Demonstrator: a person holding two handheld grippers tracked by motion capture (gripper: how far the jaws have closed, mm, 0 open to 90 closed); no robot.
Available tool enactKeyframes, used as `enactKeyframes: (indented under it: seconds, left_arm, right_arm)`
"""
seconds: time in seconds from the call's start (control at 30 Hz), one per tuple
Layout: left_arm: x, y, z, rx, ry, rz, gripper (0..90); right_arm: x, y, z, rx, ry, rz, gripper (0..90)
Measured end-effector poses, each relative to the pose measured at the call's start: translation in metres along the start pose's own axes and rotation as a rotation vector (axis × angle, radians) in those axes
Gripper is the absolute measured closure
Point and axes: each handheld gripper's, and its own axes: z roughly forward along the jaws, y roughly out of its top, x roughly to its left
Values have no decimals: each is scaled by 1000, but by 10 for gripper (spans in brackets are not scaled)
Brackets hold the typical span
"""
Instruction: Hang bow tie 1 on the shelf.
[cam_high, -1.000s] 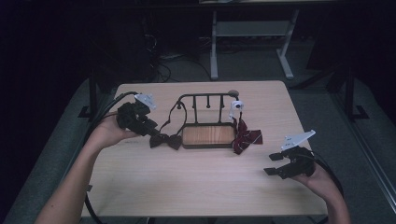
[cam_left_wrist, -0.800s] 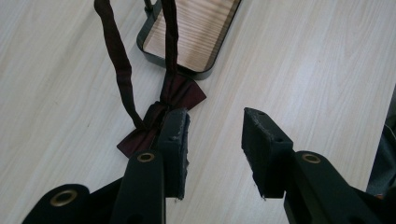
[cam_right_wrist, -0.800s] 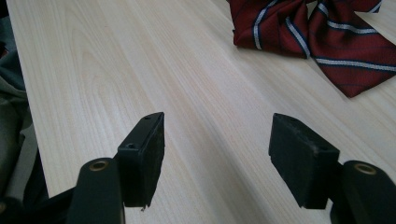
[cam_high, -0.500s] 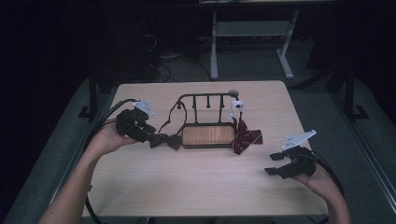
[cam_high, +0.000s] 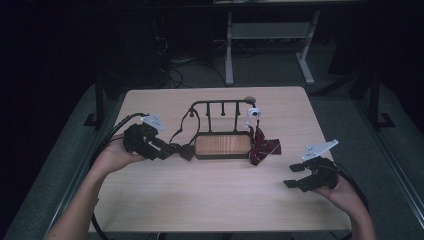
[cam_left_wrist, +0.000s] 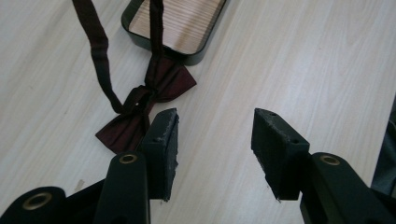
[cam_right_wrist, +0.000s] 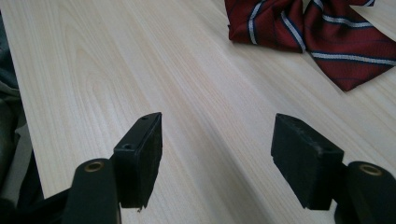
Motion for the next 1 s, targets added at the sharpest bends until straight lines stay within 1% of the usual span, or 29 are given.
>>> enactKeyframes:
  seconds: [0.4,0.47,0.5,0.57,0.6,0.63,0.67,0.7,0.8,0.9,0.93,0.97,1.0]
  left_arm:
    - [-3,-11,9,-10,-6,-12,484]
    - [-4,-13,10,-14,-7,-8,479]
    - [-5,-14,11,-11,-7,-14,477]
    - [-6,-15,13,-14,-8,-10,477]
    - [-6,-16,14,-19,-9,-15,477]
    - [-7,-17,15,-13,-10,-9,477]
    - [-7,-18,15,-16,-11,-9,477]
    - [-8,-19,17,-24,-12,-19,477]
    - [-9,-22,19,-17,-12,-11,476]
    - [-11,-25,21,-23,-9,-22,469]
    - [-11,-26,21,-22,-10,-17,467]
    - [-12,-27,22,-28,-11,-24,467]
    - [-13,-28,23,-26,-11,-17,467]
  right_arm:
    - [0,-1,1,4,2,3,332]
    - [0,-1,1,8,0,4,332]
    - [0,-1,1,8,0,5,332]
    - [0,-1,1,8,2,8,331]
    - [0,-1,1,8,1,7,331]
    - [0,-2,1,7,2,5,331]
    - [0,-2,1,7,2,5,332]
    - [0,-2,1,7,2,5,331]
    - [0,-2,1,6,3,3,331]
    - [-1,-2,1,4,4,2,331]
    - [-1,-2,1,3,5,5,330]
    - [-1,-2,1,3,5,5,330]
    - [-1,-2,1,2,4,5,330]
